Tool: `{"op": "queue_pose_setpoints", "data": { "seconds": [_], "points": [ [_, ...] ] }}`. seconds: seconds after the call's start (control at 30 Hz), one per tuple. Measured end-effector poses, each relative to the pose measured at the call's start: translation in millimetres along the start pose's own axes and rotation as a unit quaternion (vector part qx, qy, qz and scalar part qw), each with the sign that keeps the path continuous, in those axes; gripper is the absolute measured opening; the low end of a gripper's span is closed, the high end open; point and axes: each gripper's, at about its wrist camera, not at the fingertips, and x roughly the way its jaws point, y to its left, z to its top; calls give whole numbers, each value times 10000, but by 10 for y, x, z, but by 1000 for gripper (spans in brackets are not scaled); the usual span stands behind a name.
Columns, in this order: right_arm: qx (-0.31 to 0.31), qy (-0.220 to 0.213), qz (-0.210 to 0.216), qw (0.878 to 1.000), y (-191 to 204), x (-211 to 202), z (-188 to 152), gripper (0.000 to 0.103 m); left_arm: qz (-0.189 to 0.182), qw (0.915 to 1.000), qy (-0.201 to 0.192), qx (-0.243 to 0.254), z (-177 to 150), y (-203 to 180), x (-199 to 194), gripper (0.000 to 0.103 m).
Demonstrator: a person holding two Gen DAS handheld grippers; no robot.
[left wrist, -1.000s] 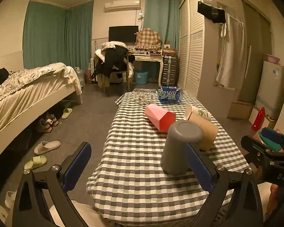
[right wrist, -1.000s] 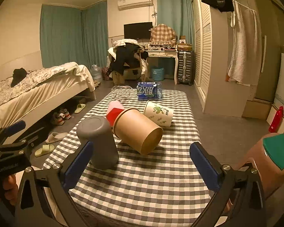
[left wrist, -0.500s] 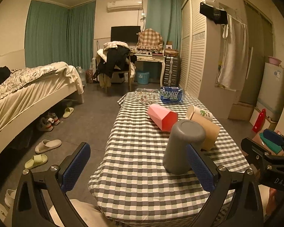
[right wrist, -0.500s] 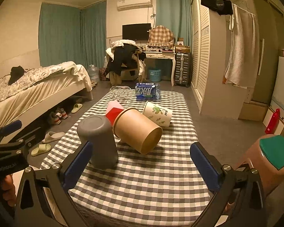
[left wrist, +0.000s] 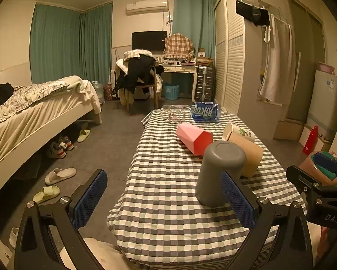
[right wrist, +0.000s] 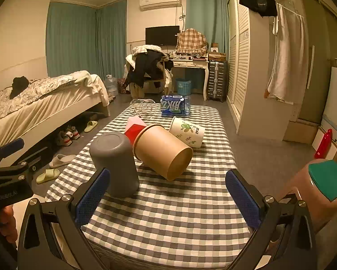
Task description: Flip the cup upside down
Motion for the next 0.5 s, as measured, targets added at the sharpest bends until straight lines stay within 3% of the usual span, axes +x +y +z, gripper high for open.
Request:
{"op": "queue_pose_setpoints", "data": {
  "seconds": [0.5],
  "points": [
    [3,88,-11,10000,2,67,-29,103,24,9999,116,-24,-30,4,77,103]
  ]
}}
